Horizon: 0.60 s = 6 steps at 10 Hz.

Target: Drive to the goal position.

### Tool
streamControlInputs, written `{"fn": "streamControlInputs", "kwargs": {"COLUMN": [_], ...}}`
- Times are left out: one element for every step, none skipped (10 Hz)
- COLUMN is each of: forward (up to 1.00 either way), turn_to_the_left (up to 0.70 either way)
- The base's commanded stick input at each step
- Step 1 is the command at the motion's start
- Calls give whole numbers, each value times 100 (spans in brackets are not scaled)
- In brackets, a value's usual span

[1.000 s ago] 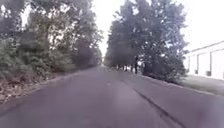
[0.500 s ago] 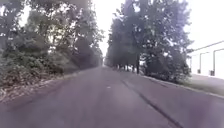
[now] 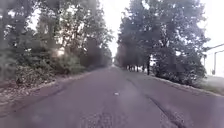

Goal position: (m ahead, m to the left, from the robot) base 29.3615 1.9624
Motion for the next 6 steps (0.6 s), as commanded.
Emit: {"fn": "streamControlInputs", "kwargs": {"forward": [100, 100, 100, 100, 100, 100], "turn_to_the_left": [0, 0, 0, 0, 0, 0]}}
